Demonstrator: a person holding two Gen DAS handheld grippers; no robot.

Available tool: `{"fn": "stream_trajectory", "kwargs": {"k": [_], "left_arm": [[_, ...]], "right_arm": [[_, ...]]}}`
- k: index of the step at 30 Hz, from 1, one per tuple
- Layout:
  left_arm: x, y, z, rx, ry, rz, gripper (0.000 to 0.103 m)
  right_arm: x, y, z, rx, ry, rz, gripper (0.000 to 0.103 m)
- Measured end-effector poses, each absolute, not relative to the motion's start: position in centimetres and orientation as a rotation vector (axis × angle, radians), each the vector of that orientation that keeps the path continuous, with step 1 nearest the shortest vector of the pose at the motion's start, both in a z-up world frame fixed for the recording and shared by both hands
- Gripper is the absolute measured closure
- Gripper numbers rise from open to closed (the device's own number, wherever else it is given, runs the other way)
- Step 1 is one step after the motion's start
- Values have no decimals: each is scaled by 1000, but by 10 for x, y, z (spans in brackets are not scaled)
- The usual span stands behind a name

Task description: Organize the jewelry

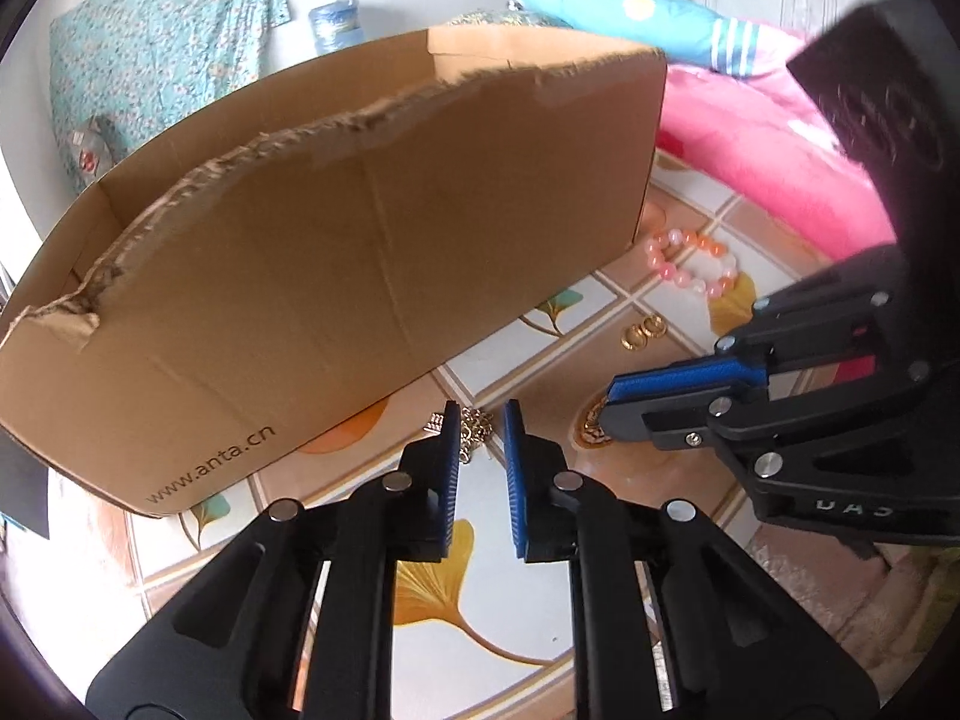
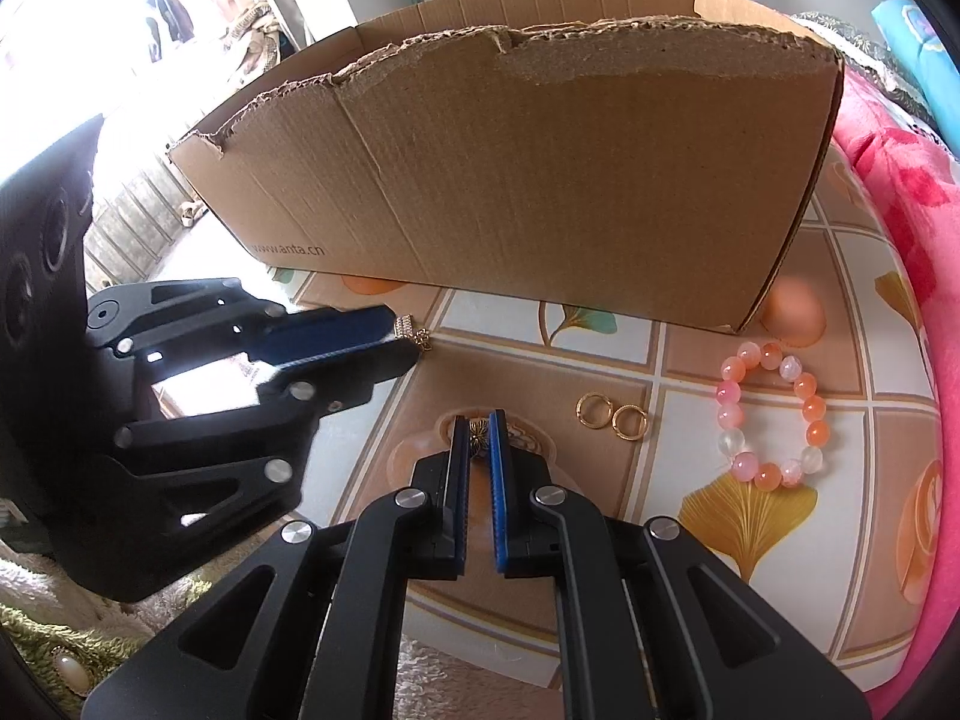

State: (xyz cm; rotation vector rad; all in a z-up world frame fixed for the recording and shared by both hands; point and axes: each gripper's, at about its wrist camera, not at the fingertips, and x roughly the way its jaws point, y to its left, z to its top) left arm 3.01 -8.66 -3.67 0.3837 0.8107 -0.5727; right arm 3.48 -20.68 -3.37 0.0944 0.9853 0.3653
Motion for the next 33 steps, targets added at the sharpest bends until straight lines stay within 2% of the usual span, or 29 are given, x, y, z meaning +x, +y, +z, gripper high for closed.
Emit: {"fn": "stream_trajectory", "kwargs": {"k": [3,5,8,16,25,33], "left_arm": [[32,-84,-40,391,820,-566,92],[33,-83,-40,391,820,-561,100],[32,-80,-39,400,810,-561,103],[20,-67,-19,388,753,-567,103],[23,-33,10,231,728,-551,103],[39,-15,-25,112,891,-520,102]], "right_arm": [[35,-207,-34,97,986,366,96],[35,-206,-34,96,986,366,96],[35,-206,-34,96,987,366,96],[36,-206,-35,96,988,368,96],[36,-206,-35,96,987,368,96],[35,-204,-35,95,987,361,96]]}}
